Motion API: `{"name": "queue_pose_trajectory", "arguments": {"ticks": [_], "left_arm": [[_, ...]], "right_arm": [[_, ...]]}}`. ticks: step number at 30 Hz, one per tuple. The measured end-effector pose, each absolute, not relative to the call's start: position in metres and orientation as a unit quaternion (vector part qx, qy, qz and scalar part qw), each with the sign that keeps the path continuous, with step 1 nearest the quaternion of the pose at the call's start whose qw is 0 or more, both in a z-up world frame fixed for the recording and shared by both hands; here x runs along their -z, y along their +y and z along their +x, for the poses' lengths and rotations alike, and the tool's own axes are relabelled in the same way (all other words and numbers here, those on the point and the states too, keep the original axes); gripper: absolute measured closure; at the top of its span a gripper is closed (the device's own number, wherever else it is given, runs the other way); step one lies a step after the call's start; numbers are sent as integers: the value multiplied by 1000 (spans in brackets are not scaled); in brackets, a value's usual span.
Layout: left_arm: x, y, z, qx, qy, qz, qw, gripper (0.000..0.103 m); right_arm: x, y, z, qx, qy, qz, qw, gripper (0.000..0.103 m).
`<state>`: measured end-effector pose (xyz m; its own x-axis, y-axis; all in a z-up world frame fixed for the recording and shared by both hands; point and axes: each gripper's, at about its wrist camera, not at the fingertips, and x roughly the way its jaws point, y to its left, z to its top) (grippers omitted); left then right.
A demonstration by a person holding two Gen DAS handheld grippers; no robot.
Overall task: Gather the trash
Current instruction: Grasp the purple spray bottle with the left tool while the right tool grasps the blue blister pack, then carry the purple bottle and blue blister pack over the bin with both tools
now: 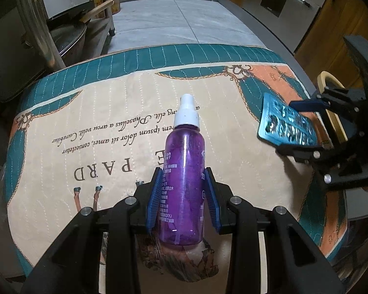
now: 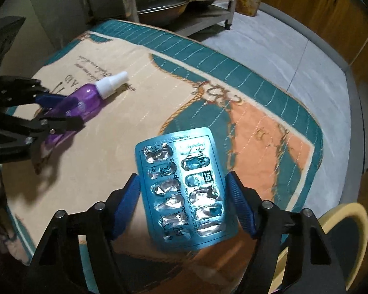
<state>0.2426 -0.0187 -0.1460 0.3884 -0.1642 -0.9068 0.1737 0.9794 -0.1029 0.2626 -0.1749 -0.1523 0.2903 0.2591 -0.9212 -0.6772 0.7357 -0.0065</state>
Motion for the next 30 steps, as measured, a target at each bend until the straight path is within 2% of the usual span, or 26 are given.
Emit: {"name": "queue_pose_trajectory", "arguments": {"ticks": [9,19,30], "left_arm": [[137,-23,231,110,535,-4,838,71],[103,-23,215,116,497,-20,860,71],[77,-36,199,135,465,-33,874,71]], "right_arm": [[136,-173,234,-294,505,-187,790,31],[100,-182,190,-265,473,-151,827,31],[56,-234,151,-209,427,-78,876,31]]}}
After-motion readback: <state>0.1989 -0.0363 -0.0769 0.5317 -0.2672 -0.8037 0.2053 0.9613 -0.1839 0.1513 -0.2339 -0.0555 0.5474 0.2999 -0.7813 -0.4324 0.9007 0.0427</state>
